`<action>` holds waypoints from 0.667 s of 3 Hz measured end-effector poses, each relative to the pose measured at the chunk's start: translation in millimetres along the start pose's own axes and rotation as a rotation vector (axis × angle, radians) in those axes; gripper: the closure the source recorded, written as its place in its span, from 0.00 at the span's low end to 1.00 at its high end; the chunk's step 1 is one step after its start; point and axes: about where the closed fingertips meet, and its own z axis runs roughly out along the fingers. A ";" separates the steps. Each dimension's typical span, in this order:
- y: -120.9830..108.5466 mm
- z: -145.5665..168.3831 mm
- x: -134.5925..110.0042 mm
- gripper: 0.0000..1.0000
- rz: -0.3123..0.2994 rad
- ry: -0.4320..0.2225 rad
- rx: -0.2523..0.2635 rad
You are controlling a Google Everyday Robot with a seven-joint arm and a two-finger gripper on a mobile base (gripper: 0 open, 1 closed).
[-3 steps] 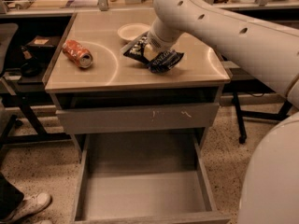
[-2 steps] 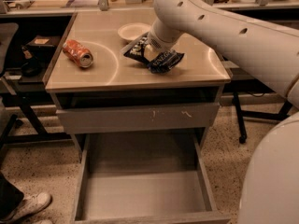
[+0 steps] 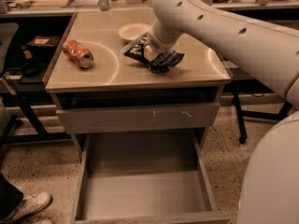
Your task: Pick blue chip bag from middle drawer and place on counter
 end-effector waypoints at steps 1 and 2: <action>0.0 0.0 0.0 0.11 0.000 0.000 0.000; 0.1 0.1 0.0 0.00 0.000 0.000 0.000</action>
Offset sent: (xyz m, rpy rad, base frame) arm 0.0000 0.0000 0.0000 0.0000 0.0000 0.0000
